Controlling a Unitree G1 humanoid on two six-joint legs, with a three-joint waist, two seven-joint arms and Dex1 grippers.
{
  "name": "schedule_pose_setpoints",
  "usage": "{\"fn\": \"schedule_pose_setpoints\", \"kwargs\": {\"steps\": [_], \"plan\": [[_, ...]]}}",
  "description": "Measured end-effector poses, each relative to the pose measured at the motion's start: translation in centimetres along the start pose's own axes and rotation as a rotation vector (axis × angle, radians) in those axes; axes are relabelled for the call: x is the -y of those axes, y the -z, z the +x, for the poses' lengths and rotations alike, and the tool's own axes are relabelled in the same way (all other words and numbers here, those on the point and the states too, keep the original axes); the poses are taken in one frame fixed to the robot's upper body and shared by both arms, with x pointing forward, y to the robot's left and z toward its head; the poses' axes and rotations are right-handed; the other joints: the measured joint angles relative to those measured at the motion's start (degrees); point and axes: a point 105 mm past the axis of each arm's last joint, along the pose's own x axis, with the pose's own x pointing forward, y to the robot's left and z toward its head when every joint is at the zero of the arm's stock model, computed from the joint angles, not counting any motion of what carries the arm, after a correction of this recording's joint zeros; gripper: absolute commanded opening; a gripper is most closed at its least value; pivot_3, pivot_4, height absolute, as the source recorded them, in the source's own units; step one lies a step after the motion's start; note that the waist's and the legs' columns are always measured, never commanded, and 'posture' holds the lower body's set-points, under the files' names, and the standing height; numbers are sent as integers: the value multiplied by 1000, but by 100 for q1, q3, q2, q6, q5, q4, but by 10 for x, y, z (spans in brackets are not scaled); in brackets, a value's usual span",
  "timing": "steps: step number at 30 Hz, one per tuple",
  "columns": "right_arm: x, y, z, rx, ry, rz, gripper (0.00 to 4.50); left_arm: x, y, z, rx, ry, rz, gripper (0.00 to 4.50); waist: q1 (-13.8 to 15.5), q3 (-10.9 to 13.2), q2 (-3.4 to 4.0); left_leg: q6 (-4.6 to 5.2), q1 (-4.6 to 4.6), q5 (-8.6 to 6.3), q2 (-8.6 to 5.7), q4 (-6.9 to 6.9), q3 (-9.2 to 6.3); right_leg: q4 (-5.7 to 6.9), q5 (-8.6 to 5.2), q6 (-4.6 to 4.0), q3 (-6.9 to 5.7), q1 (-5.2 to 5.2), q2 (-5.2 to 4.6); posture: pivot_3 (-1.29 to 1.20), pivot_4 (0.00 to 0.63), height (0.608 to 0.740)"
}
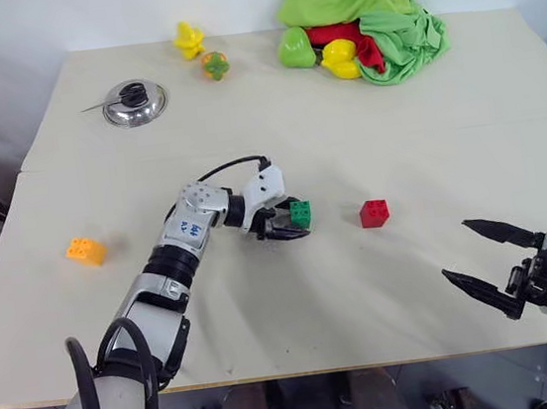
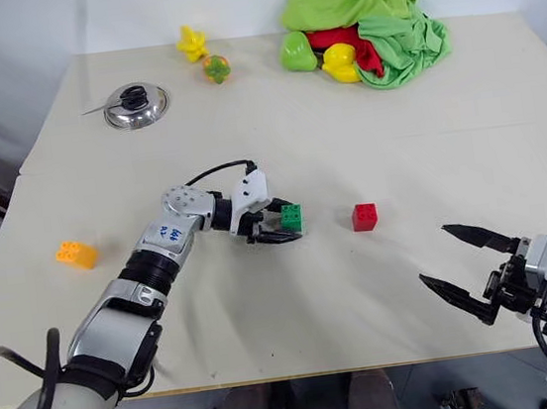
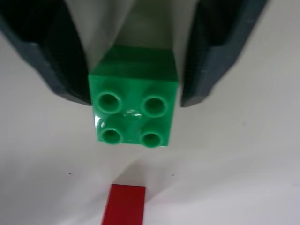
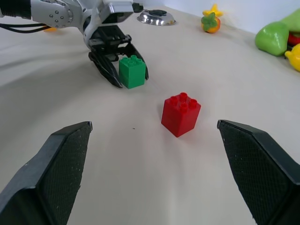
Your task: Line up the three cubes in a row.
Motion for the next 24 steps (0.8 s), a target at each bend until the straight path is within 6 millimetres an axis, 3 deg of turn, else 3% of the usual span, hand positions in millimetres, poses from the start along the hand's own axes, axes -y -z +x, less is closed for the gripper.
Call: {"fn": "schedule_pose_setpoints", "kwargs": {"steps": [2,3,6,9,15,20,24], "plan": [[0,-1,4,11,-14,-1,4500,-1,-7,-7,38,5,23,4481,0,0,0,0,1,0,1,0,-1,1,0,0,-1,0,0,0,150,740],[2,-3,8,23,-22,-3,4500,-1,-11,-13,63,-3,37,4481,-13,0,0,0,0,0,3,1,0,2,0,0,1,-2,0,0,150,740],[3,-11,23,66,-55,6,4500,-4,-29,-44,171,-55,108,4481,-77,0,1,-4,2,1,16,2,-3,9,-1,-3,1,-3,0,0,150,740],[-1,-20,44,113,-127,33,4500,13,-37,-93,332,-140,145,4481,-179,-3,9,-7,7,0,41,-1,-5,17,-6,-11,2,-3,2,0,150,740],[-16,-32,71,170,-265,63,4500,66,12,-167,290,-490,11,4481,-158,1,2,-9,8,-2,45,4,-14,18,-7,-15,2,2,0,0,150,740],[-20,-40,84,204,-347,42,4500,109,37,-222,235,-889,-51,4481,-124,1,2,0,11,-7,25,8,-29,18,-6,-16,-5,11,-38,0,150,740],[-24,-37,90,212,-385,46,4500,156,63,-249,184,-1171,-148,4481,-141,-1,-1,12,12,-14,8,5,-28,20,-6,-16,-12,11,-62,0,150,740]]}}
